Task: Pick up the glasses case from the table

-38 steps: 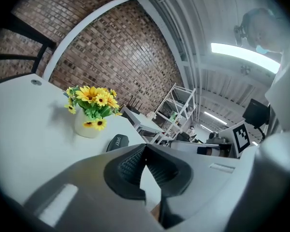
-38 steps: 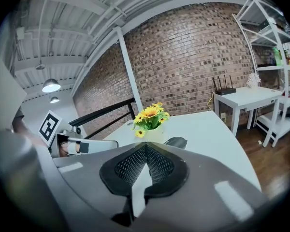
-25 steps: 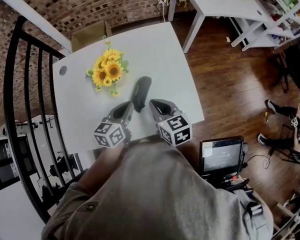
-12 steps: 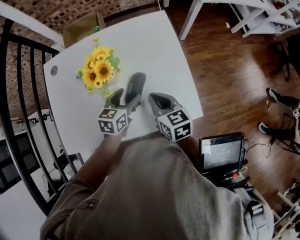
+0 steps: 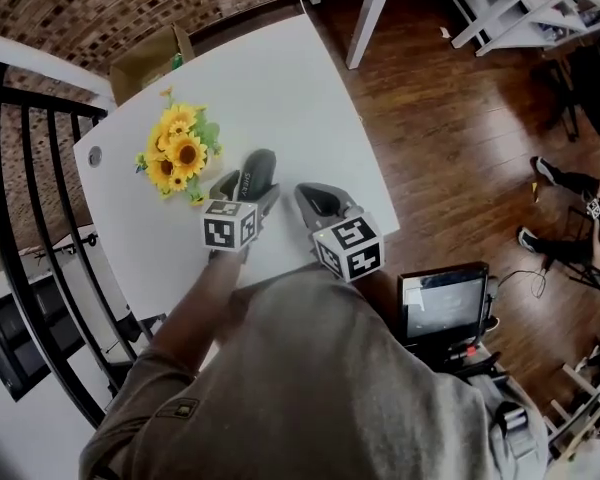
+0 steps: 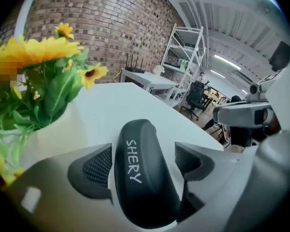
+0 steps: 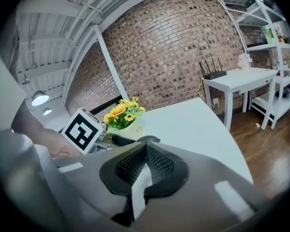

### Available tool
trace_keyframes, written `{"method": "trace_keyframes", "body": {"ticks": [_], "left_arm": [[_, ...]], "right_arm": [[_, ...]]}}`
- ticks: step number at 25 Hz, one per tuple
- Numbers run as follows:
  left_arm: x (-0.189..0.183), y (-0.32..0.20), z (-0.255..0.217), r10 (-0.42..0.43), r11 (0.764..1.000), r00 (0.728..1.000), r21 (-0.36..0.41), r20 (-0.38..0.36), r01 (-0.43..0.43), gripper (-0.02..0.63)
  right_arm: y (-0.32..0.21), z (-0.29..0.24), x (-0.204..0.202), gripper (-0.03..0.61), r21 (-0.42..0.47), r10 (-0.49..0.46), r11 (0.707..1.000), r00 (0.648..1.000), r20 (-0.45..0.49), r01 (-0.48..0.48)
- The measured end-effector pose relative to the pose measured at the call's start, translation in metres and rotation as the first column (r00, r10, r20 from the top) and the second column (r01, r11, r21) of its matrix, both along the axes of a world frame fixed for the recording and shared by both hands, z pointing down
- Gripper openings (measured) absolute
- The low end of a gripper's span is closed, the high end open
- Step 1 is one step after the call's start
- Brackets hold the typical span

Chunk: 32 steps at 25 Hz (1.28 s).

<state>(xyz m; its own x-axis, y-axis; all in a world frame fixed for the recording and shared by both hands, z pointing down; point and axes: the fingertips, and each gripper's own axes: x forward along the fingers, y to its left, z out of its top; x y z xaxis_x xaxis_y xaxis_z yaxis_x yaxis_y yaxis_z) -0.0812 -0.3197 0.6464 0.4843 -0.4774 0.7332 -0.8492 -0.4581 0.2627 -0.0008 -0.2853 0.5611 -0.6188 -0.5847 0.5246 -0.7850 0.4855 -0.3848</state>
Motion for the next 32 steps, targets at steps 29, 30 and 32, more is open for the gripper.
{"method": "trace_keyframes", "body": {"ticks": [29,30,32], "left_arm": [[-0.016,0.033,-0.048,-0.115,0.989,0.971,0.069,-0.211,0.132,0.356],[-0.019,0.039,-0.055,-0.125,0.985,0.964,0.084,-0.234,0.149,0.356],[-0.027,0.05,-0.068,-0.144,0.977,0.95,0.11,-0.278,0.18,0.356]], "right_arm": [[0.01,-0.025,-0.003,0.011,0.069,-0.008,0.998,1.0,0.0,0.008],[0.013,-0.029,-0.006,0.011,0.077,-0.012,0.997,1.0,-0.001,0.012],[0.02,-0.035,-0.013,0.011,0.093,-0.021,0.995,1.0,-0.004,0.022]]}}
